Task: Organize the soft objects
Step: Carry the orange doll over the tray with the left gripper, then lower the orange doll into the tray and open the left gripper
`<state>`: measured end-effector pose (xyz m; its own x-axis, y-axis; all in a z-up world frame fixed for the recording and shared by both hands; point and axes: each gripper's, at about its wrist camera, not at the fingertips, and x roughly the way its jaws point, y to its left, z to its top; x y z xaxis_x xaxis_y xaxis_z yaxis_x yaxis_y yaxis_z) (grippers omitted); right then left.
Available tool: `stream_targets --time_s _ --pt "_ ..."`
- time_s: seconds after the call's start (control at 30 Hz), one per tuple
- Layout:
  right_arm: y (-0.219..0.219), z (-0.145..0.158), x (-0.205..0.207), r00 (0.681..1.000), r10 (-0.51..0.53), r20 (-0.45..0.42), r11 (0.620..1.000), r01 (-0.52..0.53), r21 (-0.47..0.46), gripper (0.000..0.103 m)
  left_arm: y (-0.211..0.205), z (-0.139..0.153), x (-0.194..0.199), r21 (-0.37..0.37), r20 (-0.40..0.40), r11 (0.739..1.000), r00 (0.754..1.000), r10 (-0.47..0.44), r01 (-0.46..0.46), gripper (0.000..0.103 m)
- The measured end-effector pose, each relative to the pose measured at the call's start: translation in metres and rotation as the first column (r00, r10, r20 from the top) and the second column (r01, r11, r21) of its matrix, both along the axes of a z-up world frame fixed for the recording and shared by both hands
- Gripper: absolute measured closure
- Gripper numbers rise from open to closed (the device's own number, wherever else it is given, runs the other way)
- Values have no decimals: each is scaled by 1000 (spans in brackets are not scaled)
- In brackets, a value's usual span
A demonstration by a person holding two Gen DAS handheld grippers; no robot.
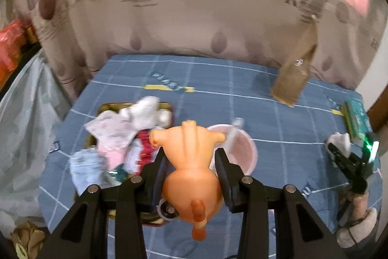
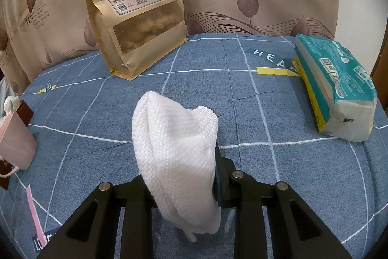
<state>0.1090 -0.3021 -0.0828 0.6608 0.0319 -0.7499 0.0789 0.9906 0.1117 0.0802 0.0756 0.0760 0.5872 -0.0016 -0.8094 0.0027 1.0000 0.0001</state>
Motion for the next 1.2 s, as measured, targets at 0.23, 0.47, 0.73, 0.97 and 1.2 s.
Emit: stream_targets --time_s 0.23,0.47,0.73,0.97,1.2 --pt "0 0 0 1000 1 0 1000 -1 -3 79 40 -6 -1 23 -2 996 997 82 -82 63" --pt "-1 -1 1 1000 2 -2 1000 -2 -13 79 72 -19 0 37 -20 989 989 144 -143 63" --pt "-1 -1 0 1000 6 -4 1000 -6 -21 79 101 -38 5 62 -41 981 981 188 -186 63" --pt "1 -2 -1 1000 8 -7 999 -9 -36 78 102 -61 10 67 -73 986 985 158 -154 63" --pt "3 -3 0 1000 11 -10 999 -12 -52 77 100 -81 21 68 -86 988 985 147 -141 63"
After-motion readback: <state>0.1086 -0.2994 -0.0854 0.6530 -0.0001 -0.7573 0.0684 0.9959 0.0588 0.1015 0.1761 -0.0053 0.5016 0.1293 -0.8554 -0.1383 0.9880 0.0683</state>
